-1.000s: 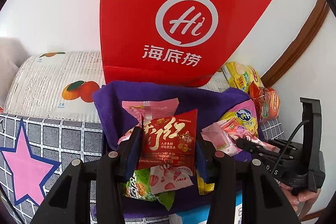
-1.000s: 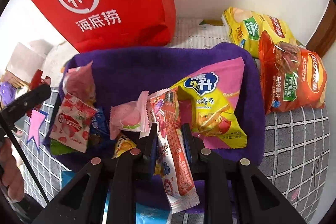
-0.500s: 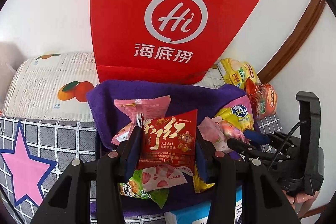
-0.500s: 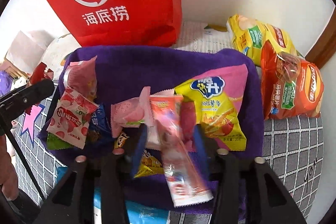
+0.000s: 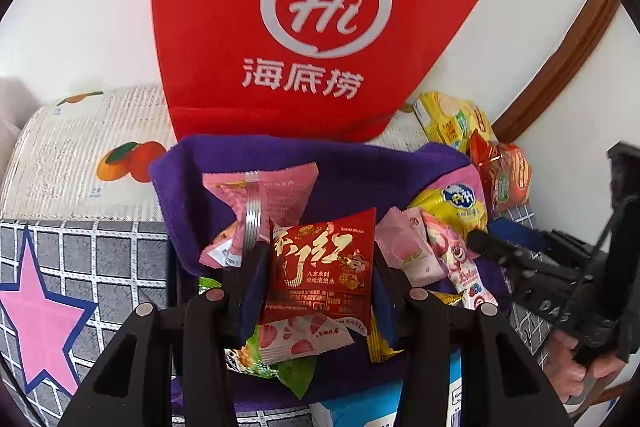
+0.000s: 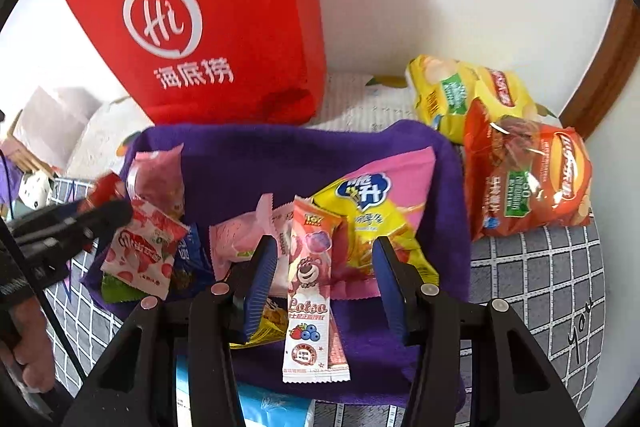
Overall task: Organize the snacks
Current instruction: 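Open the right tool to drop the stick snack while the left tool releases the red packet on the towel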
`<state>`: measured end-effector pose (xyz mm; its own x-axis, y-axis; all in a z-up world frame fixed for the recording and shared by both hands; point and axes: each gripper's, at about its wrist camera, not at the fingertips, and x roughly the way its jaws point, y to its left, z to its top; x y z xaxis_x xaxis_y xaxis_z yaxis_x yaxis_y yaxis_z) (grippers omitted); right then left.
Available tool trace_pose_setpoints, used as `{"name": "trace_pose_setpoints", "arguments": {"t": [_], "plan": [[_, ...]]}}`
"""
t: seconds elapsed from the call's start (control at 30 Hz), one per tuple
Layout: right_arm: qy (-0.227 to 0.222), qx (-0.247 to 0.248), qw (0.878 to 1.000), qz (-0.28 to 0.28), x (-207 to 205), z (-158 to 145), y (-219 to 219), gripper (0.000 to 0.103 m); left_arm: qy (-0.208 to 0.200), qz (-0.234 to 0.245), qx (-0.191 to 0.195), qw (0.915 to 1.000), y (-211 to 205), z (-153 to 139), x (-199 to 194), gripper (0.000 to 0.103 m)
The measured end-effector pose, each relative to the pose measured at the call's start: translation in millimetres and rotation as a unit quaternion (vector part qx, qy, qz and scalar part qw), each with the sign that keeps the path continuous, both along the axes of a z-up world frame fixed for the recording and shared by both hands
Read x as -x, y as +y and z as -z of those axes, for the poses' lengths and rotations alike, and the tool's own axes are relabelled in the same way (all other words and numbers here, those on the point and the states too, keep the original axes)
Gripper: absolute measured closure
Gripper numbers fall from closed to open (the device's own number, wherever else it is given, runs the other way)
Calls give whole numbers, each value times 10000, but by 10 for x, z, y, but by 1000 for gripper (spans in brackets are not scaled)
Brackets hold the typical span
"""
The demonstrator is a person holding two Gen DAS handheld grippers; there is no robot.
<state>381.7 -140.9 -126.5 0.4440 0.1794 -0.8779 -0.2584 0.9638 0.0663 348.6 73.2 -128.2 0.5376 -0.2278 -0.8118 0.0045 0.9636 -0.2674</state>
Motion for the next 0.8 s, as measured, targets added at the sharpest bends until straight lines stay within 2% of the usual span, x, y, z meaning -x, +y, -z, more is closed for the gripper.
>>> {"name": "trace_pose_setpoints", "arguments": {"t": [0.13, 0.8], "plan": [[-76, 28, 10000, 26, 18, -52, -16, 54, 196, 15, -57, 9998, -40, 94, -37, 58], [-154, 115, 9998, -29, 59, -89, 29, 54, 399, 144, 56, 9991, -98, 204, -87, 54]]}}
